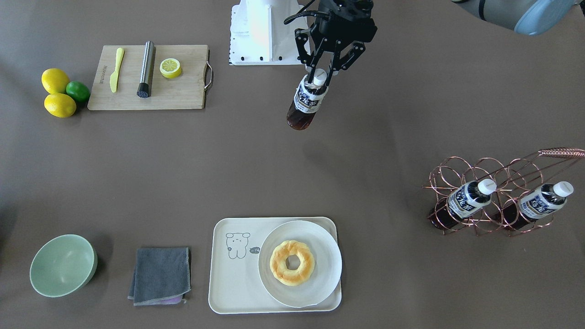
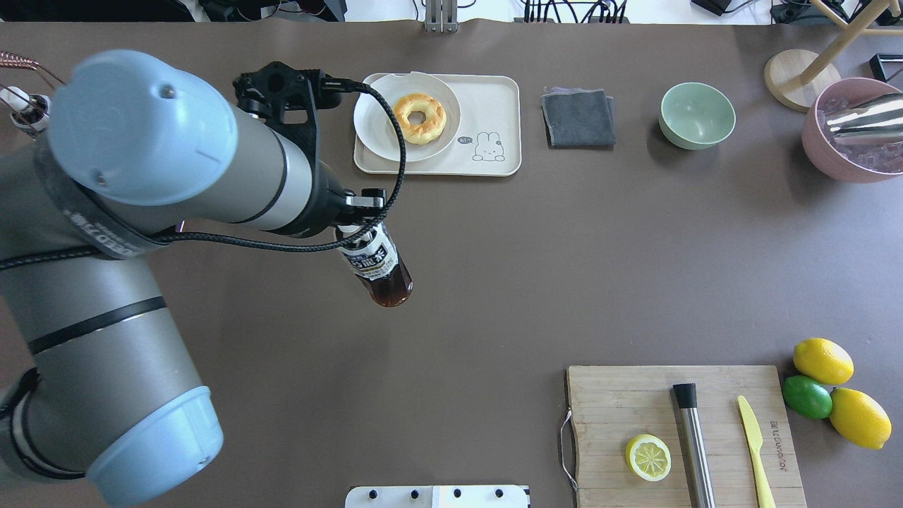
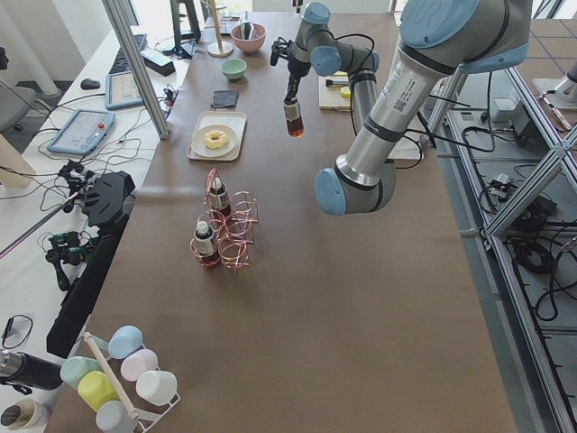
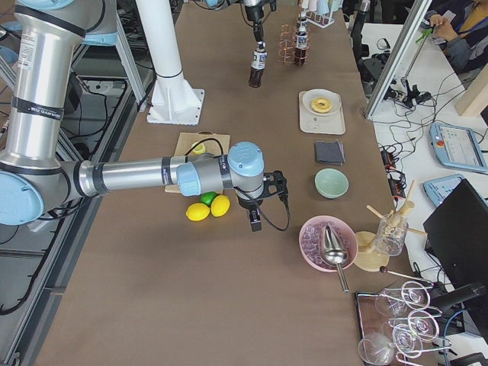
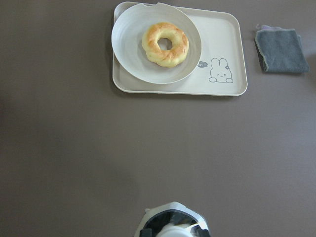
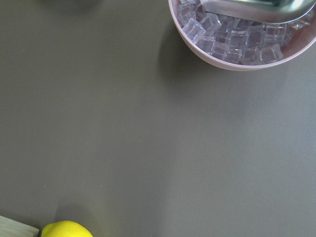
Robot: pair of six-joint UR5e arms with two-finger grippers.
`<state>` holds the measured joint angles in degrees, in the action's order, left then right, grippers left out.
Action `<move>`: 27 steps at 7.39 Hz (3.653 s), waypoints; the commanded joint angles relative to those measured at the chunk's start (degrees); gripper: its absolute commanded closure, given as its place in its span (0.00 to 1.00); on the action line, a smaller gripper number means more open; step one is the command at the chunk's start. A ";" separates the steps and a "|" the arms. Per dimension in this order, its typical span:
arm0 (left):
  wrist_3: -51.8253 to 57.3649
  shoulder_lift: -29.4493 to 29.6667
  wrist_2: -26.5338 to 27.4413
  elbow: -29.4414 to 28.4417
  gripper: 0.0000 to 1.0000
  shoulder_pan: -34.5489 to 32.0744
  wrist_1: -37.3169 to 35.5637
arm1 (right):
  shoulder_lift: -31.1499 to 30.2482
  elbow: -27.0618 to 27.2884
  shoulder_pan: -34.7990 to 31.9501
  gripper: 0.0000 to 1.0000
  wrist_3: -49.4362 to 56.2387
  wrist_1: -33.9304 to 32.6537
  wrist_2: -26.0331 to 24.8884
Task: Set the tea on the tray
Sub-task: 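Lower the held bottle onto the table in front of the tray, open left gripper, then withdraw the left arm toward the rack while the right arm reaches toward the bottle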
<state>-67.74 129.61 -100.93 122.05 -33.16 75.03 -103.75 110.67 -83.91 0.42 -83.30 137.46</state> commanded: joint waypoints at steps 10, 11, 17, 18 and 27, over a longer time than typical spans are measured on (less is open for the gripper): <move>0.33 5.39 11.52 -13.06 1.00 8.10 7.50 | -0.23 -0.98 1.03 0.00 0.10 3.15 3.16; 0.24 4.70 12.24 -13.06 1.00 9.15 7.76 | 0.04 -1.07 1.72 0.00 0.36 3.15 2.99; 0.24 3.12 12.16 -10.44 0.04 8.73 8.82 | 5.20 0.06 5.05 0.00 -6.88 4.03 2.46; 0.67 1.54 11.55 -8.60 0.04 6.46 8.65 | 7.83 1.03 7.85 0.00 -11.19 4.03 2.02; 18.17 -19.12 -8.48 1.61 0.03 -13.68 9.00 | 48.02 15.11 56.54 0.01 -73.81 -21.53 -32.84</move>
<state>-52.12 113.59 -106.24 123.18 -43.48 83.86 -69.66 125.84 -34.72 -69.83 -88.61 111.20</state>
